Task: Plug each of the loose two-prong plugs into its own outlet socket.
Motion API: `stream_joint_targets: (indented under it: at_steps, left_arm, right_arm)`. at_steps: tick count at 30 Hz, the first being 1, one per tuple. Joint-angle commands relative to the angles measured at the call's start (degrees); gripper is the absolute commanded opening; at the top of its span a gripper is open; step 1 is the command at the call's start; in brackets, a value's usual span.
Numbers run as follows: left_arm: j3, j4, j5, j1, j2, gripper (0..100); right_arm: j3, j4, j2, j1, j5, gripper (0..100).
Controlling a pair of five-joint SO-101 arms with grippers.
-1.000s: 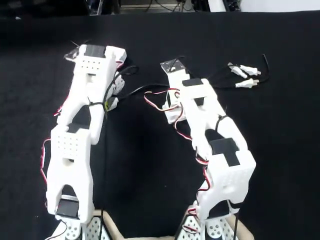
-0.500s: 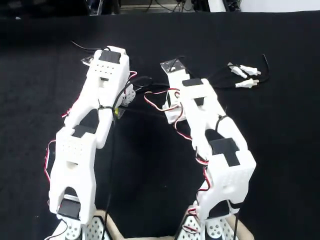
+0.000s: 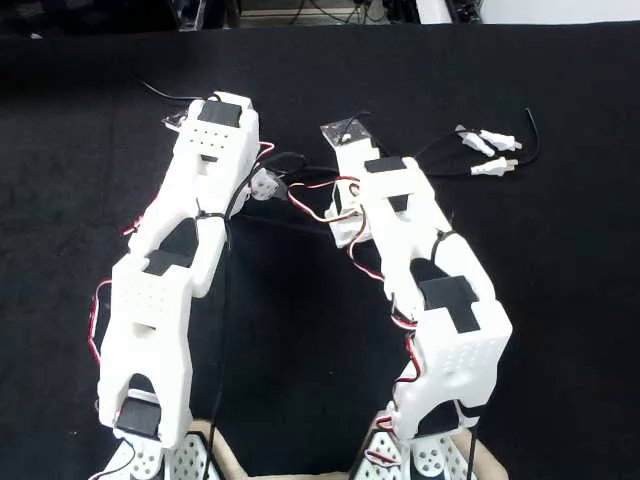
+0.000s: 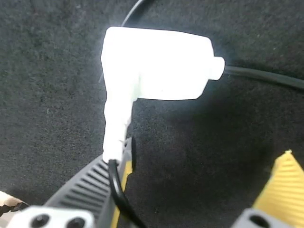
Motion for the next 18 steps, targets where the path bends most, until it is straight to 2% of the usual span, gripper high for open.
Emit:
stream_joint_targets:
  at_steps: [1, 7, 11, 16, 18]
  left_arm:
    - [1.8, 0.6, -2.8, -2.6, -8.1, 44]
    - [11.2, 0.5, -5.3, -5.9, -20.3, 44]
    - [14.3, 0.4, -6.2, -8.1, -23.1, 44]
    - [16.5, -4.3, -19.0, -10.6, -23.0, 44]
    - [18.5, -7.8, -22.0, -10.9, -23.0, 44]
  right_arm:
    - [0.0, -1.3, -1.2, 1.6, -0.1, 12.0]
    - [0.0, -1.4, -1.2, 1.6, -0.1, 12.0]
    - [0.0, -1.4, -1.2, 1.6, -0.1, 12.0]
    - [0.0, -1.4, -1.2, 1.6, -0.1, 12.0]
    - [0.0, -1.4, -1.2, 1.6, -0.1, 12.0]
